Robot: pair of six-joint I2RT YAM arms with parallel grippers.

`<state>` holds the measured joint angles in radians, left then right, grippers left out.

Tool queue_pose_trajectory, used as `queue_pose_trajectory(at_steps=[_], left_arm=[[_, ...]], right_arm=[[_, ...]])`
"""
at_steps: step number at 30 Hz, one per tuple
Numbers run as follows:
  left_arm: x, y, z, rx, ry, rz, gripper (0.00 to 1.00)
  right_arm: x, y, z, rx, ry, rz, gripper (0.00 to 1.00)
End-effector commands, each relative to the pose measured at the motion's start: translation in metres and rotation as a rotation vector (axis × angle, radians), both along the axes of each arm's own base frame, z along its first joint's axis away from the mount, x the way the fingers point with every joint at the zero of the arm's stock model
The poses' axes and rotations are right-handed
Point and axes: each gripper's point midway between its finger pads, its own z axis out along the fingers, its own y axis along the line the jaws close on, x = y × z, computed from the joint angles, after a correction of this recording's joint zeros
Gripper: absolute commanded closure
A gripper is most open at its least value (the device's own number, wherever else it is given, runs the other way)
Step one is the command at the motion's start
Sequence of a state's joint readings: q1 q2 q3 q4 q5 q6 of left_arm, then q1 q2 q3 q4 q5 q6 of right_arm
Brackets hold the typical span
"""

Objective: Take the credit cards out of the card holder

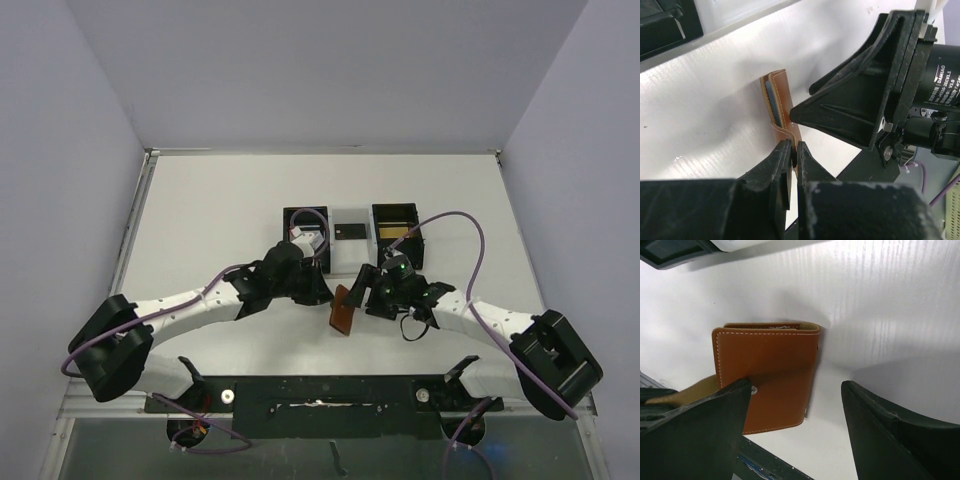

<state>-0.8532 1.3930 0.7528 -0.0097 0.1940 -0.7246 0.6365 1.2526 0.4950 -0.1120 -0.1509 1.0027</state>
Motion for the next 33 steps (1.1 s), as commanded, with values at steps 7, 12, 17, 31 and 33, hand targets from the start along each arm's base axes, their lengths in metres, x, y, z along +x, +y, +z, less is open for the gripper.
queue_pose_trajectory(at_steps=[7, 12, 17, 31, 33], left_arm=[[0.000, -0.021, 0.059, -0.070, -0.169, -0.029, 1.00], [-0.012, -0.034, 0.069, -0.041, -0.238, -0.083, 1.00], [-0.017, -0.039, 0.068, -0.054, -0.221, -0.099, 1.00], [-0.015, 0.067, -0.020, 0.205, -0.060, 0.248, 1.00], [-0.016, 0.081, -0.032, 0.227, -0.035, 0.268, 1.00]], right_arm=[[0.023, 0.012, 0.044, 0.087, -0.118, -0.005, 0.21], [0.026, -0.005, 0.046, 0.051, -0.135, -0.101, 0.18], [0.028, -0.031, 0.052, -0.013, -0.162, -0.198, 0.18], [0.023, -0.015, 0.054, 0.076, -0.179, -0.103, 0.31], [0.024, -0.007, 0.052, 0.091, -0.172, -0.076, 0.33]])
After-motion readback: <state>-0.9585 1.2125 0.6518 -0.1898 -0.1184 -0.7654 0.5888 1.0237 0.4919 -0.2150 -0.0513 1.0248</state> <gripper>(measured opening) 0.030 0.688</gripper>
